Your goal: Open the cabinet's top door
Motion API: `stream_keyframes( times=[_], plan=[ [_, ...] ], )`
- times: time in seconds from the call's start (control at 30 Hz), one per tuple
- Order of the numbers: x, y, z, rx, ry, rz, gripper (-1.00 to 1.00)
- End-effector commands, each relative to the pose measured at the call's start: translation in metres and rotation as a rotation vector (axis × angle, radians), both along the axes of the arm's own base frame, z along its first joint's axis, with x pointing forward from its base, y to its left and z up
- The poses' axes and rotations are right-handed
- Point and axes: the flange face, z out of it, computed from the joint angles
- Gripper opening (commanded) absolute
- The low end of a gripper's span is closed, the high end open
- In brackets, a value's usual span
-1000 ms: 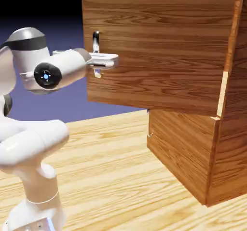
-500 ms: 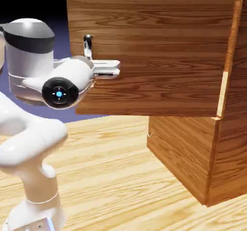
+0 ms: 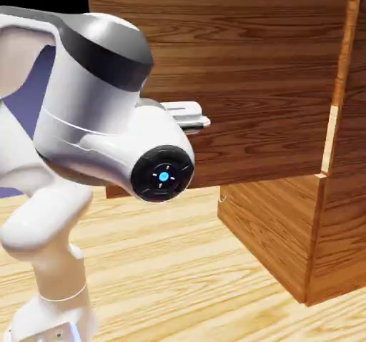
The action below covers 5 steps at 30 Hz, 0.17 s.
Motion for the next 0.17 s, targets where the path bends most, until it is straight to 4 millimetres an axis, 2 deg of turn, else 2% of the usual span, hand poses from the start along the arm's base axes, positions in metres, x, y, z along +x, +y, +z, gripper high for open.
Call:
stream_keyframes(
  times=[0.0, 0.1, 0.13],
  plan=[
    [0.002, -0.008, 0.0, 0.0, 0.0, 0.019, -1.0],
    [0.008, -0.03, 0.0, 0.0, 0.0, 0.07, -1.0],
    [0.008, -0.03, 0.0, 0.0, 0.0, 0.07, 1.0]
  ],
)
